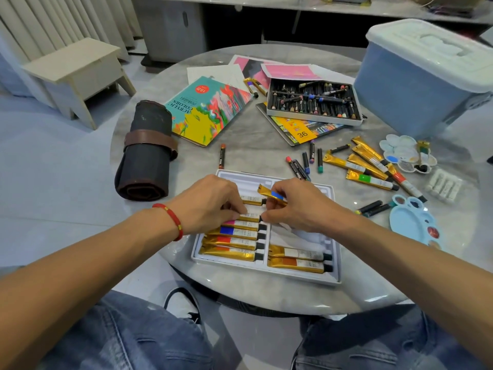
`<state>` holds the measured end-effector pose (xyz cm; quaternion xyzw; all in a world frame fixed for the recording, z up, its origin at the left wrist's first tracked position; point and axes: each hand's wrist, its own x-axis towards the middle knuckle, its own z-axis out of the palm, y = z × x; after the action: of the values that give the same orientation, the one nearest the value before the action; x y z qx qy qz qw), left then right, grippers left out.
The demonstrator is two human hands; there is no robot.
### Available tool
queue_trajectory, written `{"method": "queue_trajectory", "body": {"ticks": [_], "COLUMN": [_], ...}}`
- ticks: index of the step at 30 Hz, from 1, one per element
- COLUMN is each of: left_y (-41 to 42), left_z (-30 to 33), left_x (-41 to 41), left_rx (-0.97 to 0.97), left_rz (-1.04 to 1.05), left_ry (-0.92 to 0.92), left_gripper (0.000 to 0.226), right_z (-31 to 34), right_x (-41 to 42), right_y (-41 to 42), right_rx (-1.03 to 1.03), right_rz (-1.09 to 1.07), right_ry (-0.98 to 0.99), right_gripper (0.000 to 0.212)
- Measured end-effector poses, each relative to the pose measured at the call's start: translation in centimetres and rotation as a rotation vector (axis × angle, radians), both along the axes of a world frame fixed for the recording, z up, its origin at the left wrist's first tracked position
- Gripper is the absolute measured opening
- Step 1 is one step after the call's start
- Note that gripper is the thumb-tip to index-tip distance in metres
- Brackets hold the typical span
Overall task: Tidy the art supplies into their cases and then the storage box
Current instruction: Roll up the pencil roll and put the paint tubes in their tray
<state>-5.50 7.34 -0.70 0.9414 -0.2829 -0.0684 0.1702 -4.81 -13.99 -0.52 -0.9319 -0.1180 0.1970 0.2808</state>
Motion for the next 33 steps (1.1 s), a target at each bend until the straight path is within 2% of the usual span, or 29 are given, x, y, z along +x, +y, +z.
{"method": "queue_trajectory", "body": {"ticks": [3, 4, 6, 8, 10, 13, 18, 22, 25, 29, 33], "left_y": [0.2, 0.2, -0.1, -0.6, -0.4, 0.7, 1.4, 1.7, 1.6, 1.5, 1.6], "left_z": [1.1, 1.4, 1.8, 1.5, 1.0, 0.7, -0.4, -0.5, -0.2, -0.4, -0.3], "left_x": [-0.2, -0.4, -0.7, -0.7, -0.4, 0.0, -0.3, 0.0, 0.3, 0.3, 0.2], "left_rx": [-0.126, -0.187, -0.163, -0.06, -0.022, -0.032, 0.004, -0.002, 0.031, 0.133, 0.208], "left_rz": [0.069, 0.044, -0.09, -0.143, -0.124, -0.08, -0.018, -0.017, -0.061, -0.141, -0.166], "left_ry": [-0.185, -0.245, -0.285, -0.245, -0.23, -0.201, -0.166, -0.134, -0.11, -0.099, -0.1], "left_gripper": [0.026, 0.029, 0.039, 0.041, 0.032, 0.02, 0.016, 0.015, 0.019, 0.022, 0.028], "right_z": [0.9, 1.2, 1.6, 1.5, 1.1, 0.7, -0.1, -0.7, -0.8, -0.4, 0.3], "right_x": [-0.1, -0.2, -0.5, -0.8, -0.7, -0.2, 0.1, 0.0, -0.1, -0.6, -1.5], "right_y": [0.0, -0.1, 0.0, 0.2, 0.1, -0.5, -1.1, -0.8, -0.7, -0.1, 0.6], "right_rx": [-0.084, -0.088, -0.051, 0.023, 0.09, 0.029, 0.047, 0.075, 0.017, -0.159, -0.28], "right_rz": [0.132, 0.177, 0.239, 0.267, 0.204, 0.14, 0.124, 0.111, 0.145, 0.308, 0.422], "right_ry": [-0.123, -0.155, -0.165, -0.134, -0.105, -0.202, -0.221, -0.238, -0.311, -0.477, -0.504], "right_gripper": [0.011, 0.013, 0.014, 0.018, 0.022, 0.026, 0.006, 0.002, 0.004, 0.013, 0.024]}}
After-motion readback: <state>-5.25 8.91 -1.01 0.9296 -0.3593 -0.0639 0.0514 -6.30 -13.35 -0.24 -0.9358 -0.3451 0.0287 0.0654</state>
